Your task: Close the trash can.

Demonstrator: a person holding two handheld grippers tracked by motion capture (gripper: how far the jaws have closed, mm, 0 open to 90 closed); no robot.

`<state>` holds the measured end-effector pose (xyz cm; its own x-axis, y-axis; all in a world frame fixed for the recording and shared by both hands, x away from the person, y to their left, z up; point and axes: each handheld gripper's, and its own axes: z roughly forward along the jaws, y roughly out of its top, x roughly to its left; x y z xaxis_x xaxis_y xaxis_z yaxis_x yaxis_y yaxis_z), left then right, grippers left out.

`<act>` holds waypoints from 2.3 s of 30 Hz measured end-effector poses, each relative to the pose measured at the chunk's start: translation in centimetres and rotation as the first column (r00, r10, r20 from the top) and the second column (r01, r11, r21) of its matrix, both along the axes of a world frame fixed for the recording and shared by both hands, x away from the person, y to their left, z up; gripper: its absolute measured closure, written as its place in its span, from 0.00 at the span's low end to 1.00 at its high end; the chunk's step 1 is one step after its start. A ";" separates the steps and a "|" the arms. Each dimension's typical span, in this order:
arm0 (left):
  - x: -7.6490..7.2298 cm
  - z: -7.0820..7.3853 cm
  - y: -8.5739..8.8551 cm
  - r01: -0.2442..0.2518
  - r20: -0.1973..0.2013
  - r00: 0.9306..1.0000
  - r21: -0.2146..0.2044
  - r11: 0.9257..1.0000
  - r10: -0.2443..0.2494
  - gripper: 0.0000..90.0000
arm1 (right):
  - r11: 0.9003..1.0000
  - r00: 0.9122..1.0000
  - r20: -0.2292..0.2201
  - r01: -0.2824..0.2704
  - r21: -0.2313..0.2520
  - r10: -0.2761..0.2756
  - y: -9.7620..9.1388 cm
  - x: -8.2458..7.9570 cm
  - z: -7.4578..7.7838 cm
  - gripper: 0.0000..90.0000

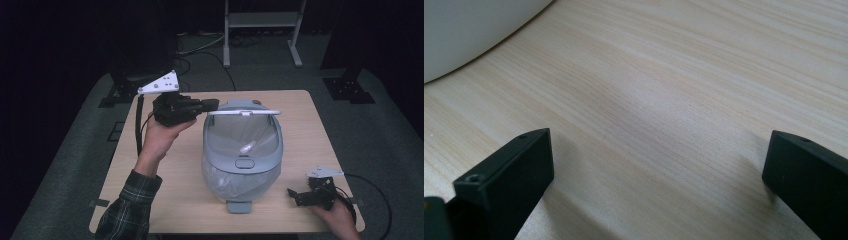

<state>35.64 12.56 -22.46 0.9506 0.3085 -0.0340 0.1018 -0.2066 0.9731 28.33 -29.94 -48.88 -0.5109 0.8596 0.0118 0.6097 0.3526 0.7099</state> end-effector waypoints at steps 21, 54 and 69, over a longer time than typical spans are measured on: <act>-3.1 -1.2 -3.2 0.104 -0.046 0.994 0.081 0.991 -0.101 0.98 | 1.000 1.000 -0.002 0.001 0.001 -0.001 0.0 0.0 0.0 0.00; -5.4 -3.1 -5.7 0.148 -0.077 0.988 0.199 0.969 -0.135 0.98 | 1.000 1.000 -0.002 0.001 0.001 -0.001 0.0 0.0 0.0 0.00; -6.2 -3.0 -5.9 0.170 -0.101 0.983 0.229 0.959 -0.150 0.81 | 1.000 1.000 -0.001 -0.008 0.000 0.008 0.0 -0.1 0.0 0.00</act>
<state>29.48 6.62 -25.41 0.9852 0.1613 -0.0583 0.1259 -0.4488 0.8847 28.28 -29.92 -48.88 -0.5181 0.8552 0.0125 0.6073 0.3575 0.7095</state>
